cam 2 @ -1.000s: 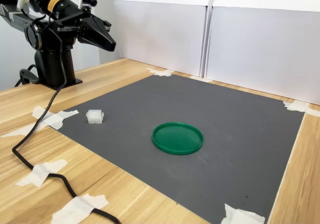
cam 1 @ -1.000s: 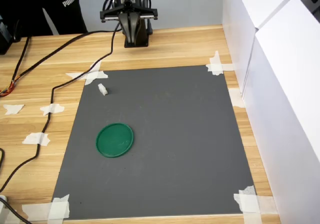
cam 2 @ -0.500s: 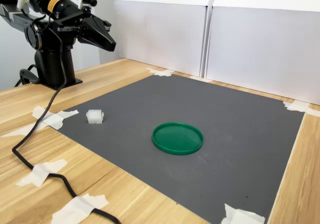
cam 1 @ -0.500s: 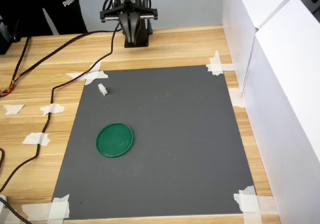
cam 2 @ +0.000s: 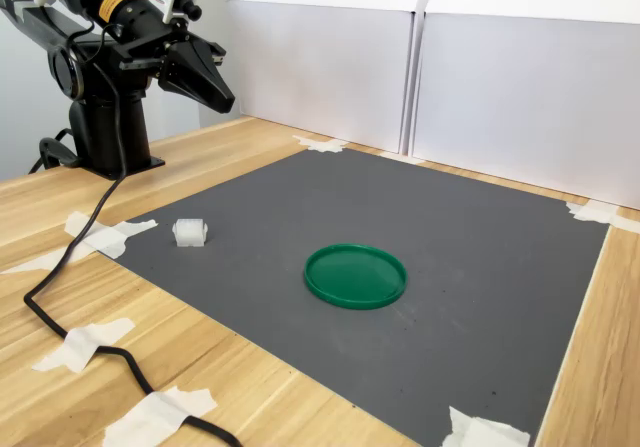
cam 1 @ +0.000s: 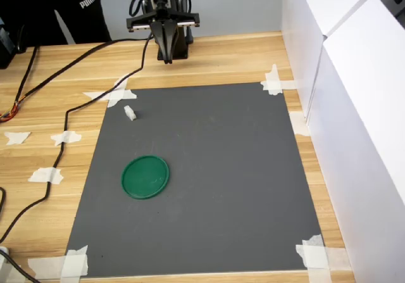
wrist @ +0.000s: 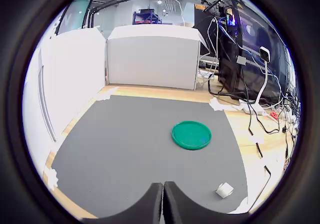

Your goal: Grasp a white terminal and put it on the green lid.

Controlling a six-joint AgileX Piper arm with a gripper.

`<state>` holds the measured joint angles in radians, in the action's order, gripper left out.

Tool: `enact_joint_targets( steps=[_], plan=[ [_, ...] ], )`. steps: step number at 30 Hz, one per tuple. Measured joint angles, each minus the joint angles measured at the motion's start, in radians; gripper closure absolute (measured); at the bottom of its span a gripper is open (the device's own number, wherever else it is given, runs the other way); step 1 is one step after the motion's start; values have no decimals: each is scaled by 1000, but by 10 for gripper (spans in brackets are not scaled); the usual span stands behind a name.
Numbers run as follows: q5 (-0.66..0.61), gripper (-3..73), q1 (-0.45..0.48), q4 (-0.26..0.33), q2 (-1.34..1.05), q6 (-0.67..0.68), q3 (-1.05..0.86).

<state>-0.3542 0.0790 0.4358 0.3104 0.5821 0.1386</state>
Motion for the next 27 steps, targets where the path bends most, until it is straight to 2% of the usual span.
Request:
enact_joint_targets(
  steps=[4,10,14,21,27],
  plan=[
    [-56,711,0,-20,101,0,66],
    [-206,711,0,-127,243,0,195],
    [-297,711,0,-178,319,0,271],
    [-429,711,0,-206,408,-16,369],
    [-534,711,0,-237,491,-116,485]
  ],
)
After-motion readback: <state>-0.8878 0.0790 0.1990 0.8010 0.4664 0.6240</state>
